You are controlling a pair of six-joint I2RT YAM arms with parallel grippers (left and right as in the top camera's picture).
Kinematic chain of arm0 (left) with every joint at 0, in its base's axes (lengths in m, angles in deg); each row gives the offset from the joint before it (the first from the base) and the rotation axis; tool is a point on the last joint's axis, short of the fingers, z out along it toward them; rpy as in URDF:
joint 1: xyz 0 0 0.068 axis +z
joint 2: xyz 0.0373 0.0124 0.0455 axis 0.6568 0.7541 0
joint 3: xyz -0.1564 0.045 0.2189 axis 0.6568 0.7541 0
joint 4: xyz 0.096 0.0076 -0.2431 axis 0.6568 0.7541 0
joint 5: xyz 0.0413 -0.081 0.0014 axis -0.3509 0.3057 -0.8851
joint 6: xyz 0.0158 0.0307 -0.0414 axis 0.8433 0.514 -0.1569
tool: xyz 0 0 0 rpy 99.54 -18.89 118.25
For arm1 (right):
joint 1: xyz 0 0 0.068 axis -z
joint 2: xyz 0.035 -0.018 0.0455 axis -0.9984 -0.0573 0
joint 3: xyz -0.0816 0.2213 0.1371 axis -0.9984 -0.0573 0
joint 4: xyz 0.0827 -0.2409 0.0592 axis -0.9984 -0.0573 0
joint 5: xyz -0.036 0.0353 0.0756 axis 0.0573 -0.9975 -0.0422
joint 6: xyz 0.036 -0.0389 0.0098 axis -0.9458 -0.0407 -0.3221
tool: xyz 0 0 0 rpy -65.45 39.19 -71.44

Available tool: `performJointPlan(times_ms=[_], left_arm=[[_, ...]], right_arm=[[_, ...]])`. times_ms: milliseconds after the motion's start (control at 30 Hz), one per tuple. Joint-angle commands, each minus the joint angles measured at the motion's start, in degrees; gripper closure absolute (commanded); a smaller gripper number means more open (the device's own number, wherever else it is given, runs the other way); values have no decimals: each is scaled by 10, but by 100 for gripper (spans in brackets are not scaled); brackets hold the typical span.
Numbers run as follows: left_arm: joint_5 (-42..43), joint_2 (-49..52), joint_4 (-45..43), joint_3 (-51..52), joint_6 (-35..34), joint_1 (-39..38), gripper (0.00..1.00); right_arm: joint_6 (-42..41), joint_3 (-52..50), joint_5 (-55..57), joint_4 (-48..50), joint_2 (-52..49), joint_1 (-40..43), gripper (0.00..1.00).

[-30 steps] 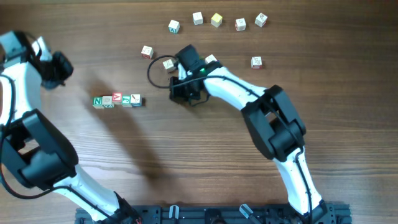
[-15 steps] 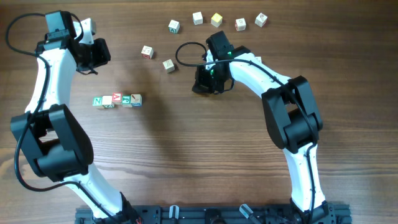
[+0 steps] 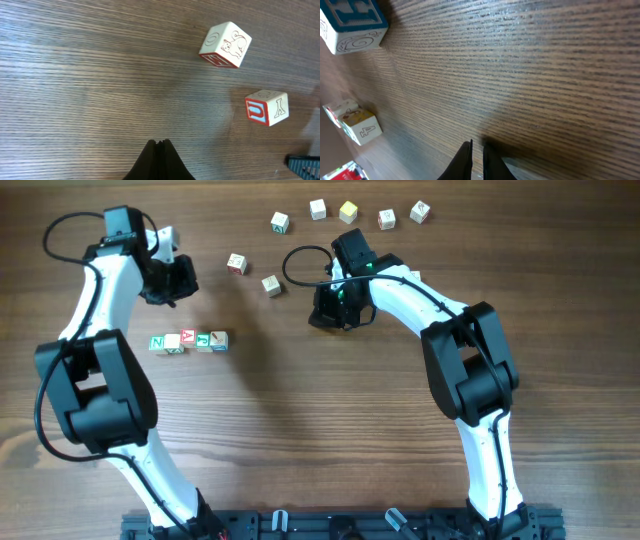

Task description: Form a horizontal line

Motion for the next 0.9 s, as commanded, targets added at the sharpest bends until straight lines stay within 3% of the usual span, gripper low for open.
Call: performJointPlan(times_ms=[0, 433, 633, 867], left_arm=[[-16, 4, 18, -4, -6, -2, 96], [-106, 5, 69, -4, -5, -2, 96], [-120, 5, 70, -4, 57, -7, 96], [-150, 21, 52, -4, 58, -15, 96]], right_arm=[[11, -25, 95, -7, -36, 2, 85], [10, -25, 97, -5, -36, 2, 80], [10, -25, 97, -5, -36, 2, 80], [10, -25, 97, -5, -36, 2, 79]])
